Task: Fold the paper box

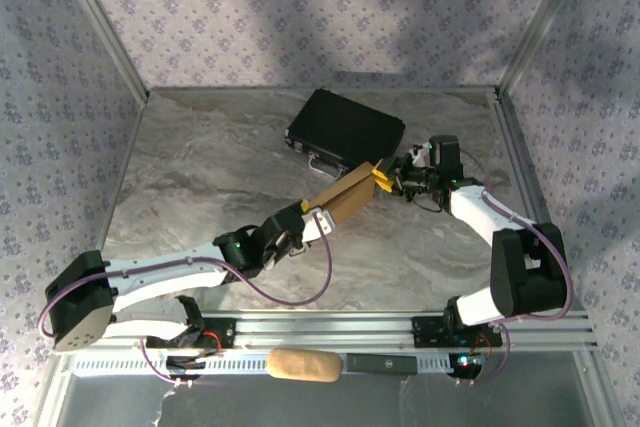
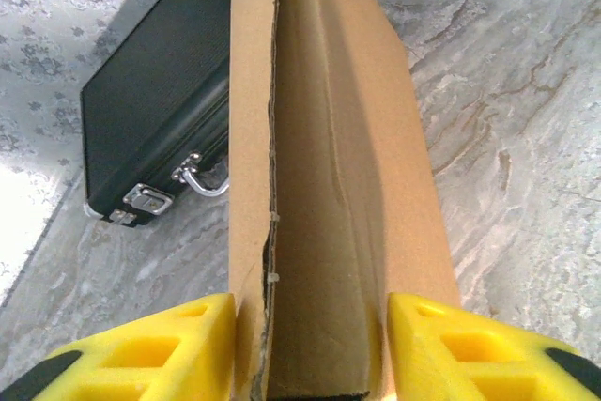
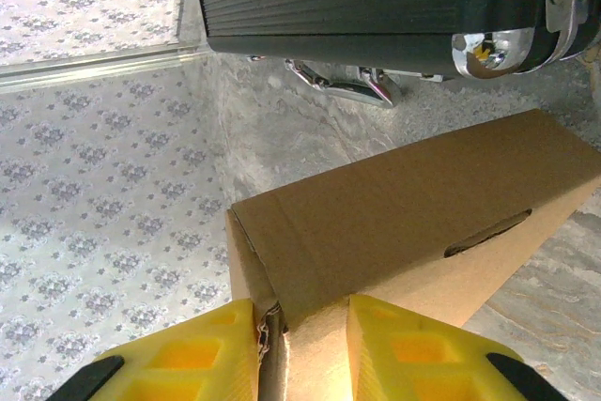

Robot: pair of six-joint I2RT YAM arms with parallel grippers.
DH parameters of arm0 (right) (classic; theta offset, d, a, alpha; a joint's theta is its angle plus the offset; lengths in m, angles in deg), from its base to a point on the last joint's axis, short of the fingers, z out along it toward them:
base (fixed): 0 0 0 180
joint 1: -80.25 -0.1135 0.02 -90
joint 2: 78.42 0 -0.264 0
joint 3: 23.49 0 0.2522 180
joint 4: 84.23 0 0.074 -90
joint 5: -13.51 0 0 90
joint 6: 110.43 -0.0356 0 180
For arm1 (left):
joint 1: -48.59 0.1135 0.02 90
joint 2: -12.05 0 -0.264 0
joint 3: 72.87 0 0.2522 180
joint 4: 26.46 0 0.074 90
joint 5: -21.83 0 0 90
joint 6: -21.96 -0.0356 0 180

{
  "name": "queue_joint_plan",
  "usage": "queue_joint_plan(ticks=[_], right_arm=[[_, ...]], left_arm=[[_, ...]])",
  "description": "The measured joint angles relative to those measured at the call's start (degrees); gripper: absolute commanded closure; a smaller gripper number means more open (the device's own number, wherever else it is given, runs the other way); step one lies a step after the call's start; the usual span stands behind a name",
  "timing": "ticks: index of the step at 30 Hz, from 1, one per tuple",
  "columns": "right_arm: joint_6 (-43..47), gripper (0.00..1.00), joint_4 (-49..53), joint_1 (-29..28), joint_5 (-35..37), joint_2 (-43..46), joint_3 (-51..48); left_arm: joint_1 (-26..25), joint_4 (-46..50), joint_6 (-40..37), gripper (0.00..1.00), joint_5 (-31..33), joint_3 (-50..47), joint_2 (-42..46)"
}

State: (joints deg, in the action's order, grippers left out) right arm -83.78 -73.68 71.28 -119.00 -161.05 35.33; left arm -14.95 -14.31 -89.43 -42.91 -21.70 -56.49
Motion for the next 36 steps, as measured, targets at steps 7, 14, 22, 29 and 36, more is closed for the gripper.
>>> queue_joint_plan(ticks=[7, 14, 22, 29, 36], right_arm=[[0.0, 0.71, 0.8, 0.0, 0.1, 0.0, 0.3], [0.0, 0.73, 2.8, -0.3, 0.5, -0.5, 1.8], [0.0, 0.75, 3.3, -0.9, 1.4, -0.8, 2.4], [0.0, 0.76, 3.5, -1.2, 2.0, -0.9, 2.8], [0.0, 0.77, 3.9, -1.3, 2.2, -1.0, 3.0]], left_arm=[[-0.9, 3.3, 5.8, 0.31, -2.3, -0.5, 7.6], [1.3, 4.9, 20.4, 0.33, -4.5, -0.5, 20.8], [13.2, 12.7, 49.2, 0.63, -13.1, 3.4, 18.5], [13.3, 13.4, 63.3, 0.85, -18.9, 5.7, 13.8], [13.3, 10.4, 67.6, 0.93, -22.6, 6.2, 9.0]])
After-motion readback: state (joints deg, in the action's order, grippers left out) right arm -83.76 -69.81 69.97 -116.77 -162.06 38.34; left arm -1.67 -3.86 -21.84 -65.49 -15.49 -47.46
